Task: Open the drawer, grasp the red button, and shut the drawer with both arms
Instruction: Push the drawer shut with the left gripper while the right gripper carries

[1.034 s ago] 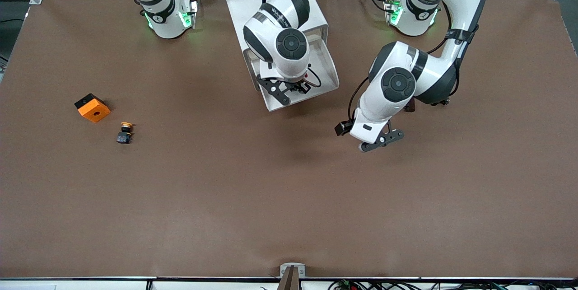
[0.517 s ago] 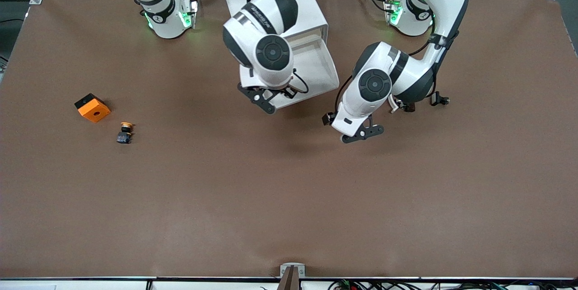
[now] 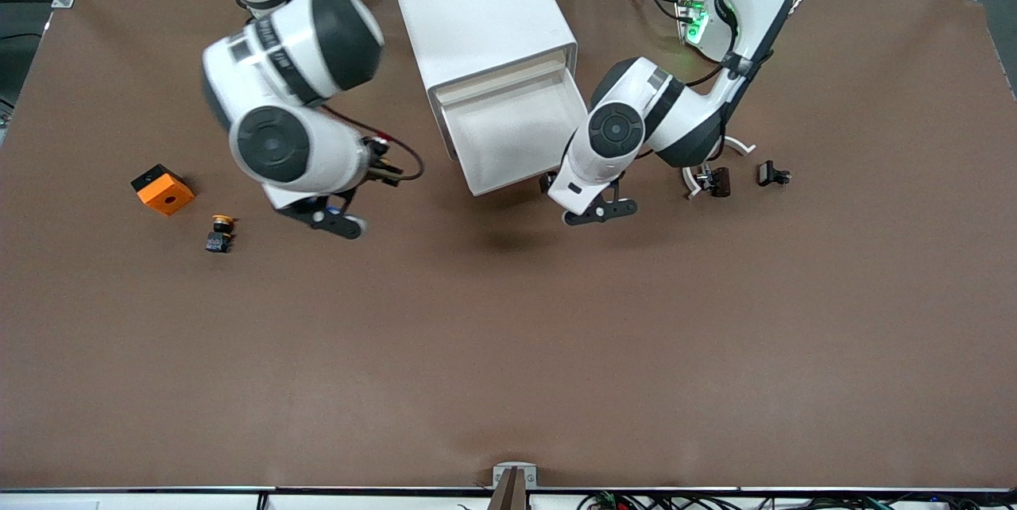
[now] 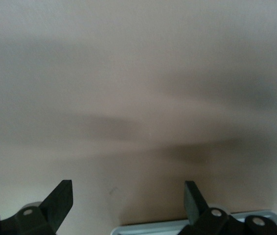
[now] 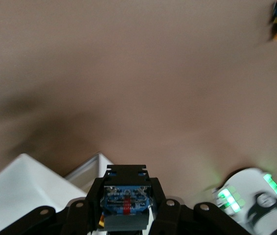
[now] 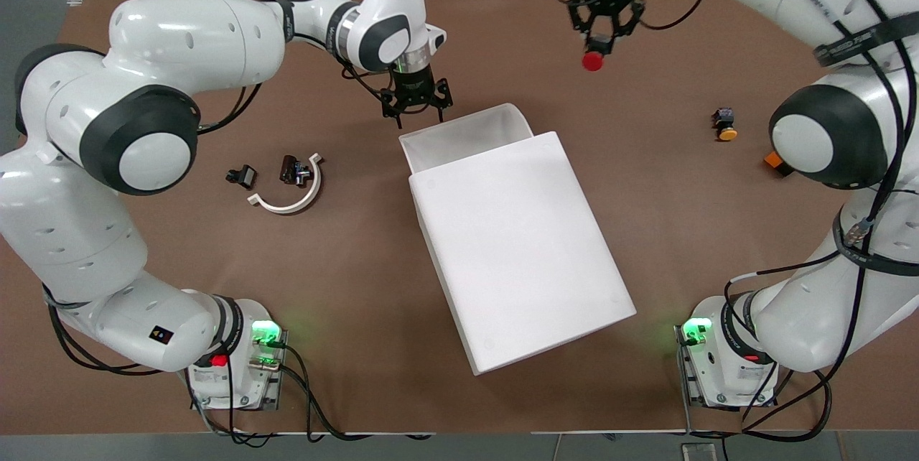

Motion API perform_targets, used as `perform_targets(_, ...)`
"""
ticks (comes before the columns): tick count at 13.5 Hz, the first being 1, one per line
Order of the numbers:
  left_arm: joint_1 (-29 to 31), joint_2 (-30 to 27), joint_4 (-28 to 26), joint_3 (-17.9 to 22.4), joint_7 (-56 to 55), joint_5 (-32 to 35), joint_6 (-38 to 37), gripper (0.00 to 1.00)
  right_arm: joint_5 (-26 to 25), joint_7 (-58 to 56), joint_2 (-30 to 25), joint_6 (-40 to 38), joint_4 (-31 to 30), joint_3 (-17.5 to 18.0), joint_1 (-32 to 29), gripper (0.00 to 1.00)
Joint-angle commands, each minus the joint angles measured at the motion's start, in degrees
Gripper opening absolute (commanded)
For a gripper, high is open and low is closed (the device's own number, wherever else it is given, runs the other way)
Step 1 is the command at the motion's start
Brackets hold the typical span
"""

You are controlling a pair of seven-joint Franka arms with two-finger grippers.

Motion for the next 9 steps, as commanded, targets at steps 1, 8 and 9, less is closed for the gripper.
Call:
perform_targets(1, 0.3, 0.6, -0.1, -3.3, -3.9, 0.1, -0.3, 1.00, -2.6, -13.4, -2.0, 0.2, -3.9, 1.1, -6.0, 0.13)
perform_targets(8, 0.3, 1.1, -1.9, -10.7, -9.0, 0.1, -0.3, 1.00, -10.0, -40.1, -5.3, 23.3, -22.3, 1.1, -18.7, 0.13)
perform_targets(9, 0.3, 1.1, -2.3, -11.4, -9.0, 0.1, -0.3, 1.00, -10.1, -40.9, -5.3, 27.7, -25.0, 1.1, -19.8, 0.13)
